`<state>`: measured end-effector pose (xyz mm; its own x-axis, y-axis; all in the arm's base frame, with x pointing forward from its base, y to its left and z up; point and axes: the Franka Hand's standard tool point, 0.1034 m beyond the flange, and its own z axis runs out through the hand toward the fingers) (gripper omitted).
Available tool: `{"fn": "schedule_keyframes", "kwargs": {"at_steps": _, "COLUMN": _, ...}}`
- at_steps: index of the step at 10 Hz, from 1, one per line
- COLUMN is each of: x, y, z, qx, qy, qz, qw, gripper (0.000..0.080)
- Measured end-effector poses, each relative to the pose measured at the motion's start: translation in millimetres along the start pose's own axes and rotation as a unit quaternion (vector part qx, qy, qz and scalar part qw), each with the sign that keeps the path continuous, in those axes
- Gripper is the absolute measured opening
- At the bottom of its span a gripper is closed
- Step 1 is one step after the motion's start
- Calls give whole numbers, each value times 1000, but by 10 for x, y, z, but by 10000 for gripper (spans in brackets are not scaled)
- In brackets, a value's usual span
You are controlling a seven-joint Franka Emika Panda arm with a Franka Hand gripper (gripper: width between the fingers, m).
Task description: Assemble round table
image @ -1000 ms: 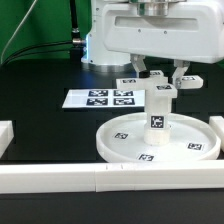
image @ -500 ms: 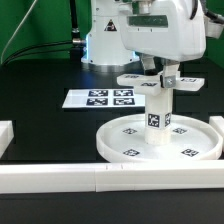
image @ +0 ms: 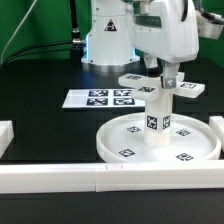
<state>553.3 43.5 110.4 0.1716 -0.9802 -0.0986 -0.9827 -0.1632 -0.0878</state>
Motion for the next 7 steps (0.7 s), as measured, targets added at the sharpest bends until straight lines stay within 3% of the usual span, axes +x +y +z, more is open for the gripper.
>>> {"fn": "schedule_keyframes", "kwargs": {"at_steps": 1, "x": -29, "y": -17, "z": -125, "qx": 1, "qy": -7, "qz": -6, "qw": 1000, "gripper": 637}}
{"fn": "schedule_keyframes", "kwargs": {"at_steps": 4, "x": -111, "y": -60, "z": -535, "qx": 12, "qy": -25, "qz": -11, "qw": 1000, "gripper": 646}}
{"fn": "schedule_keyframes", "kwargs": {"at_steps": 7, "x": -103, "y": -44, "z": -464, "qx": 8, "qy": -23, "qz": -12, "qw": 1000, "gripper": 649}}
